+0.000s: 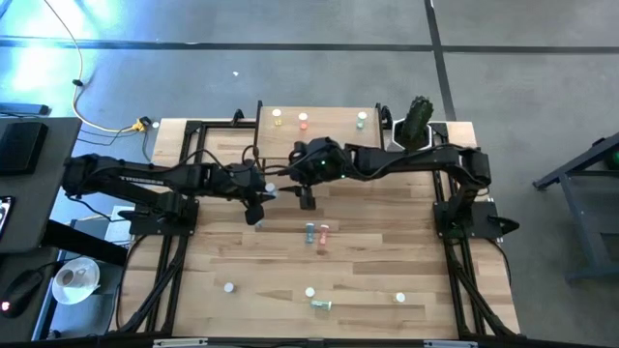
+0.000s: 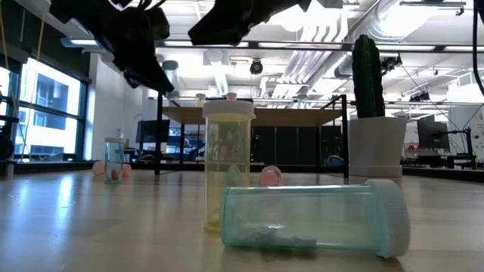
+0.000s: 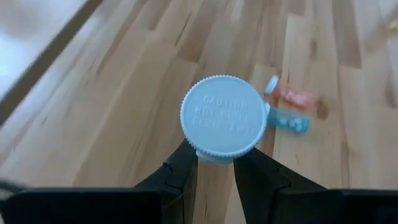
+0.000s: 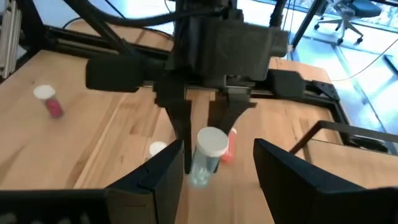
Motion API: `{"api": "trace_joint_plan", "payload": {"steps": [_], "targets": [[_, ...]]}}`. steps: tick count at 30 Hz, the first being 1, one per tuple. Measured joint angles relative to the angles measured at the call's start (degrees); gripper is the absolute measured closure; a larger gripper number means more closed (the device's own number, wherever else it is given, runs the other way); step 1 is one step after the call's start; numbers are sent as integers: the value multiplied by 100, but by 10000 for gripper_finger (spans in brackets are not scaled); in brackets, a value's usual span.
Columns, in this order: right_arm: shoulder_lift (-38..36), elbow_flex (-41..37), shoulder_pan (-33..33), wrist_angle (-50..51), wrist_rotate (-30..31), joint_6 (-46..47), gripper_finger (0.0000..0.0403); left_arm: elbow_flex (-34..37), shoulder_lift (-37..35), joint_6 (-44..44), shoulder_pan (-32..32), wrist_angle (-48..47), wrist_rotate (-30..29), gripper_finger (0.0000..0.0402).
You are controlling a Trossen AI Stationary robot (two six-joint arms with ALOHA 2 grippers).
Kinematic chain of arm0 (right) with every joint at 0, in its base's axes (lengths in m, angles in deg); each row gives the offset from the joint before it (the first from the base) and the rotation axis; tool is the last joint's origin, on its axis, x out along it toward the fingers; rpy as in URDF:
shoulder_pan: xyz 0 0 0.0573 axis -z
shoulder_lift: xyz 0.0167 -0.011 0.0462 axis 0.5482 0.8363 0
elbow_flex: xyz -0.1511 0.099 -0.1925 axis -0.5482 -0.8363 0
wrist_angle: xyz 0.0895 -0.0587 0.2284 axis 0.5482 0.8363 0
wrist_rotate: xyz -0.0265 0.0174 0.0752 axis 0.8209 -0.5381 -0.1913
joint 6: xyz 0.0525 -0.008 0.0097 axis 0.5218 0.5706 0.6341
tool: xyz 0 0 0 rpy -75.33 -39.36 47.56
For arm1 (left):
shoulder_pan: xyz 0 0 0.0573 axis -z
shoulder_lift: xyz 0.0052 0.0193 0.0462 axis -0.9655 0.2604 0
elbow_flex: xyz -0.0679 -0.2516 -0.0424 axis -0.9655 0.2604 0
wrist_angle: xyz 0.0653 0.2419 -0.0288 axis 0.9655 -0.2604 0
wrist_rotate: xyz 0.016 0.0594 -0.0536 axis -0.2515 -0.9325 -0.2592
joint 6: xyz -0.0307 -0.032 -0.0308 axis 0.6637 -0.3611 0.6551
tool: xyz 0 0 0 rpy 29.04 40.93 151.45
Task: Pick and place medicine bottles onto shelf by color
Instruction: Put the top left blue pill bottle on the shelf
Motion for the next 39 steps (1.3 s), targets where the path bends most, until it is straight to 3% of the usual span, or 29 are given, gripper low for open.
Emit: {"api": "trace_joint_plan", "payload": {"steps": [17, 28, 39], "targets": [[65, 0, -4, -260, -33, 602, 217, -28, 10, -613, 150, 1084, -251, 321], [-84, 437, 142, 272, -41, 519, 217, -1291, 614, -1195, -43, -666, -555, 321], [-51, 615, 135, 1123, -48, 513, 217, -1980, 1328, -1336, -49, -1128, -552, 321]]}}
